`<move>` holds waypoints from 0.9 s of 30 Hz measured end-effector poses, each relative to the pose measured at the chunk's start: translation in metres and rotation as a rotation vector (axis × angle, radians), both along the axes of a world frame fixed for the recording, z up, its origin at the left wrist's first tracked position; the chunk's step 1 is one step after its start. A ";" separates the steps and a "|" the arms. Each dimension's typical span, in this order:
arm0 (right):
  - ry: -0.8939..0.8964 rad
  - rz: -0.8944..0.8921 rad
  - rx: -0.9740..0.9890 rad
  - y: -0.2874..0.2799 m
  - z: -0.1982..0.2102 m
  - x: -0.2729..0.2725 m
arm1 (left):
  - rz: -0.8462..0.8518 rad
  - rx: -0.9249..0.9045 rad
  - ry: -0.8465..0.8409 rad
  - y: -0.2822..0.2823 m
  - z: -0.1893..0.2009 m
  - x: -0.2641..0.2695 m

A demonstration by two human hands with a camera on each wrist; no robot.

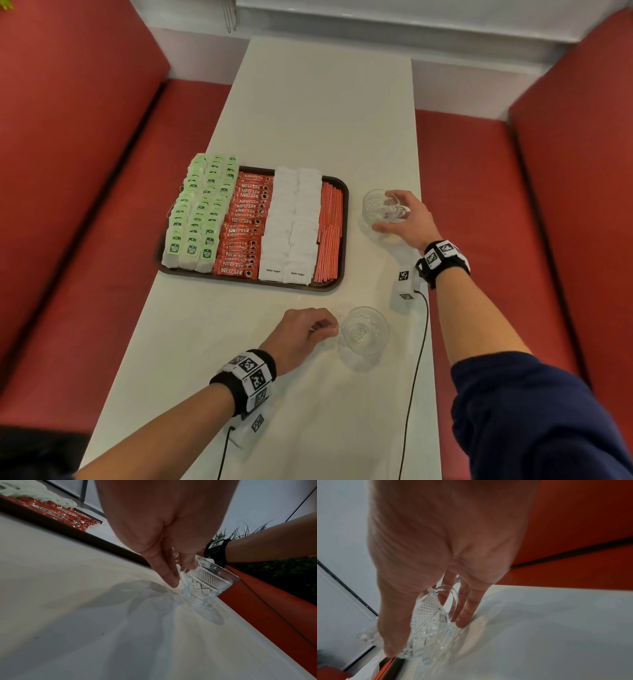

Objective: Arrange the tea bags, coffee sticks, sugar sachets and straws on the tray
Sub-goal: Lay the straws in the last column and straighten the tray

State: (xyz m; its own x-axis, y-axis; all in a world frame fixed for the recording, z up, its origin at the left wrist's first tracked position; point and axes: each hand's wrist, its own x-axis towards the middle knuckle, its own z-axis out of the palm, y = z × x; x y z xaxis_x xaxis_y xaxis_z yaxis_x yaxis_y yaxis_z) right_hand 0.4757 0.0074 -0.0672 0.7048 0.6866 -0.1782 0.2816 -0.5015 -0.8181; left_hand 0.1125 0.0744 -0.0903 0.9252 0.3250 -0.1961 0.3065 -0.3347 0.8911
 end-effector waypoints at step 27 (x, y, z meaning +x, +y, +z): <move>0.289 -0.484 0.244 -0.213 0.002 -0.293 | -0.168 -0.008 0.051 -0.040 0.018 0.002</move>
State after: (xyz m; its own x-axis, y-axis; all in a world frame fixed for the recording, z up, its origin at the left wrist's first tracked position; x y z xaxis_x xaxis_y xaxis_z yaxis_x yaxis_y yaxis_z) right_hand 0.1826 -0.2054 -0.0652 0.8936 0.3457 -0.2864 -0.1814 -0.3055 -0.9348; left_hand 0.1147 0.0344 -0.0728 0.9549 0.1652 -0.2466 0.2922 -0.3778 0.8785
